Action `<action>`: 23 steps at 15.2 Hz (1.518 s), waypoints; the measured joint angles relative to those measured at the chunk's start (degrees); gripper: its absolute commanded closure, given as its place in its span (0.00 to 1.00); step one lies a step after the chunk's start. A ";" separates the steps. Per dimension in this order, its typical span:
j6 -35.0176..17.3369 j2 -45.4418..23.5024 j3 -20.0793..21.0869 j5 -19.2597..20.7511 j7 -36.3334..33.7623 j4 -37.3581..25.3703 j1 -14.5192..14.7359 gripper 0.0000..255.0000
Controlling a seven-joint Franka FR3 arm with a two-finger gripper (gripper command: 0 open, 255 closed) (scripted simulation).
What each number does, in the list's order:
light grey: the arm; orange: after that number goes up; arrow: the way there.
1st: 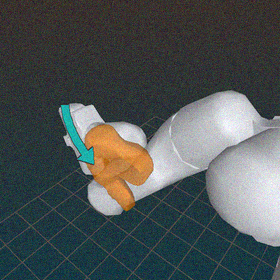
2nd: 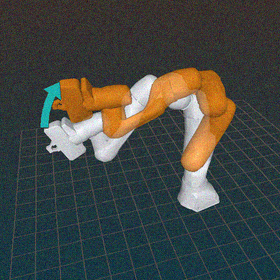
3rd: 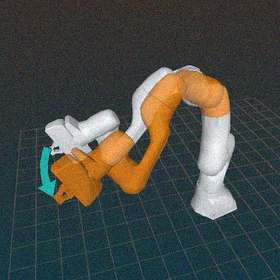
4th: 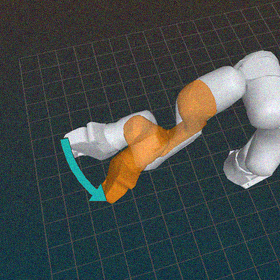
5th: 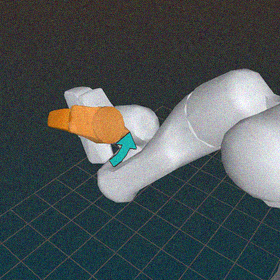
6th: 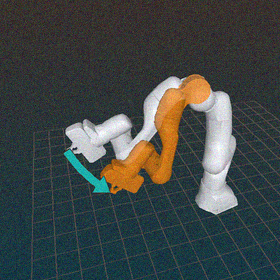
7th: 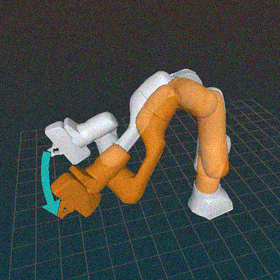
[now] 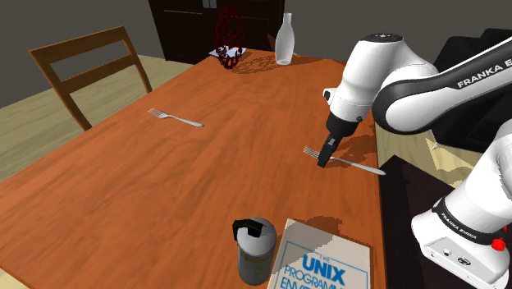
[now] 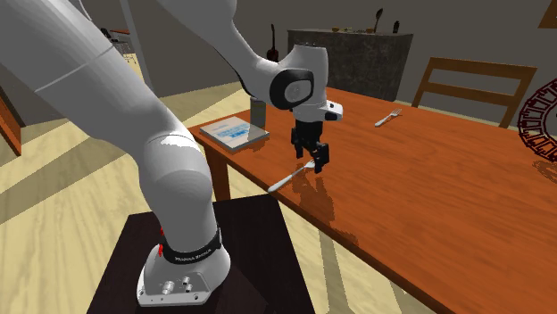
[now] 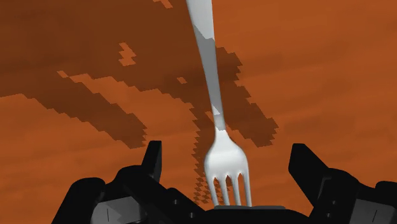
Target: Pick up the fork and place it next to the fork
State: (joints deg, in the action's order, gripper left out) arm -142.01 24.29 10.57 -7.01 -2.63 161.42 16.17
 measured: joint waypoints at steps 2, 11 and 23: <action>0.05 0.19 -0.16 0.13 -0.01 -0.10 -0.17 1.00; 0.44 0.54 -0.26 0.18 -0.02 -0.34 -0.11 1.00; 12.12 7.30 -1.01 0.39 -0.03 -4.88 0.19 1.00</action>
State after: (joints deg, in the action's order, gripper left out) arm -129.89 31.59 9.56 -6.62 -2.66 156.55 16.36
